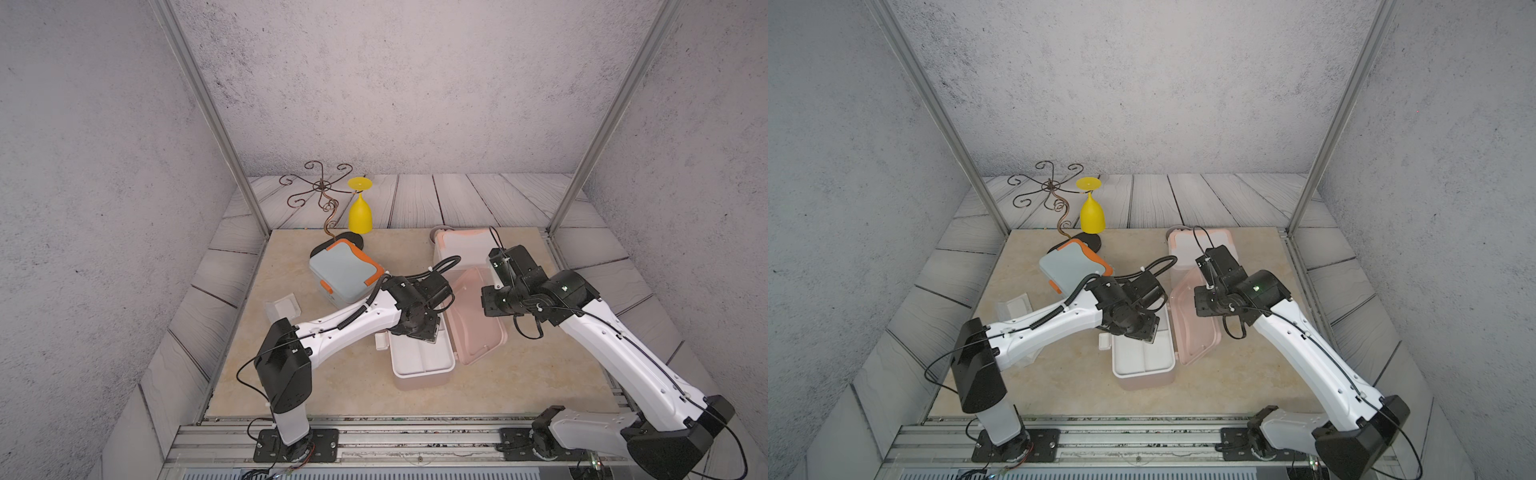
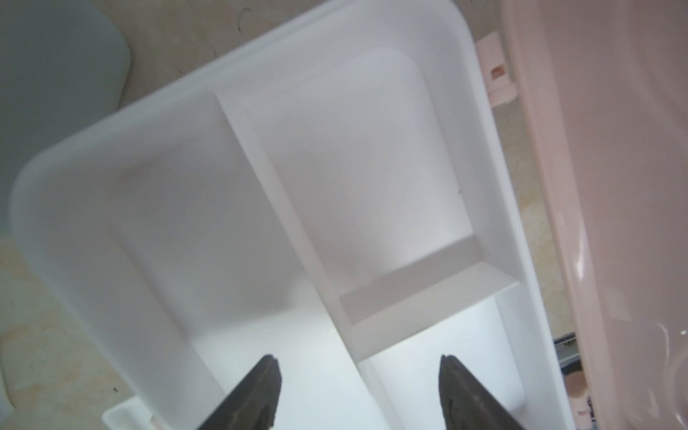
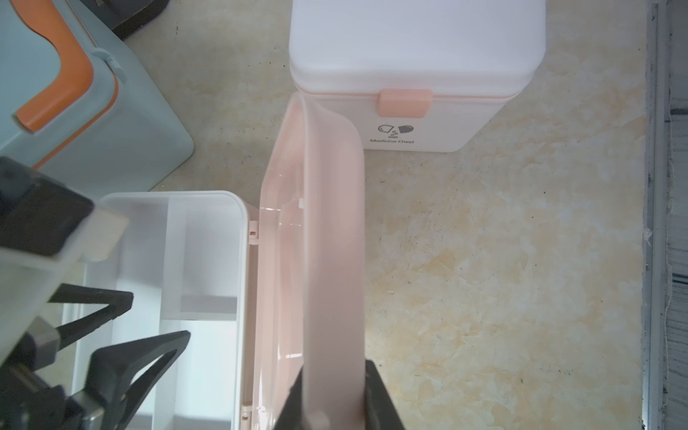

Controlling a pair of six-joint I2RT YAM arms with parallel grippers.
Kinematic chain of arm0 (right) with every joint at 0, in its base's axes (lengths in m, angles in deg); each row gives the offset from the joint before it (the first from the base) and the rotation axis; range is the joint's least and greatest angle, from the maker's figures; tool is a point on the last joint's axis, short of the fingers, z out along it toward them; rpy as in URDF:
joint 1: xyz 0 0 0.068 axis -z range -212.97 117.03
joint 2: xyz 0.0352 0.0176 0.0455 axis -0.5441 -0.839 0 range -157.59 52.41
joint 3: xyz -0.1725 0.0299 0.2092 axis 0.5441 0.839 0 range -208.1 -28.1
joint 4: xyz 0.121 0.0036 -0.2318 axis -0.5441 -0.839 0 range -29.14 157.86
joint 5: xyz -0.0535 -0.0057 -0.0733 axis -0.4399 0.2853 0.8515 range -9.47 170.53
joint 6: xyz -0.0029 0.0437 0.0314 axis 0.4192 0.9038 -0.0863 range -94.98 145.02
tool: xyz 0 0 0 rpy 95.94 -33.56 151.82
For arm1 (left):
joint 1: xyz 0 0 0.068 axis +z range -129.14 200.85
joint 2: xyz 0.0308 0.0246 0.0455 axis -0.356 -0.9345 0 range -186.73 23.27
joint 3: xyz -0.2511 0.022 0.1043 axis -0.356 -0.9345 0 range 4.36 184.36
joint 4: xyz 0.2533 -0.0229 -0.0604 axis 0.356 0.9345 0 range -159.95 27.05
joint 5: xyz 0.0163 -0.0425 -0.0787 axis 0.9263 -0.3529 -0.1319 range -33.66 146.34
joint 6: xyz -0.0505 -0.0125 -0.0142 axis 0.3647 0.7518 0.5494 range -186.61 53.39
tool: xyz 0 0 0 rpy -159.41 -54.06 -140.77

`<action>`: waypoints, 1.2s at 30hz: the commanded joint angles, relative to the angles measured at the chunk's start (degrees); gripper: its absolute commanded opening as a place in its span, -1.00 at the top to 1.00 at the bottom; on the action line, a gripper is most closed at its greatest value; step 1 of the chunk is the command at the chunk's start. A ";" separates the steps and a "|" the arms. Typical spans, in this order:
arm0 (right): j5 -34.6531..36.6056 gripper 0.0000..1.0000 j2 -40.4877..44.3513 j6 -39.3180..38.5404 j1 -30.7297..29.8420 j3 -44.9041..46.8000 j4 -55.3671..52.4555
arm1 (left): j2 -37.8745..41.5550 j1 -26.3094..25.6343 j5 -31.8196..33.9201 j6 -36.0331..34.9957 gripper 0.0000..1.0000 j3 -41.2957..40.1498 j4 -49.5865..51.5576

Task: Open first aid kits and take out gauze
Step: Open the lid of the first aid kit, then pick up the compartment layer from the first aid kit.

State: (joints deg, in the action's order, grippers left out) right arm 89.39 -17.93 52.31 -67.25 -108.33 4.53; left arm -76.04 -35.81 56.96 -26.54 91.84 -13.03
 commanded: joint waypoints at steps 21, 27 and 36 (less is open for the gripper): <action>8.78 1.00 15.59 12.40 -0.08 14.53 6.36 | -2.32 -1.36 0.58 -0.25 1.00 5.11 0.97; 8.81 1.00 16.31 11.53 -0.08 17.28 7.87 | -1.53 -1.35 2.73 -1.03 1.00 9.17 2.48; 8.51 1.00 12.34 9.80 -0.07 15.57 4.87 | 2.17 -0.14 4.77 -2.62 1.00 10.90 3.43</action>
State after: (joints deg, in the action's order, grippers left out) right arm 98.48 -5.41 62.95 -67.05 -91.15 9.23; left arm -76.76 -36.53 60.62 -27.52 100.67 -10.01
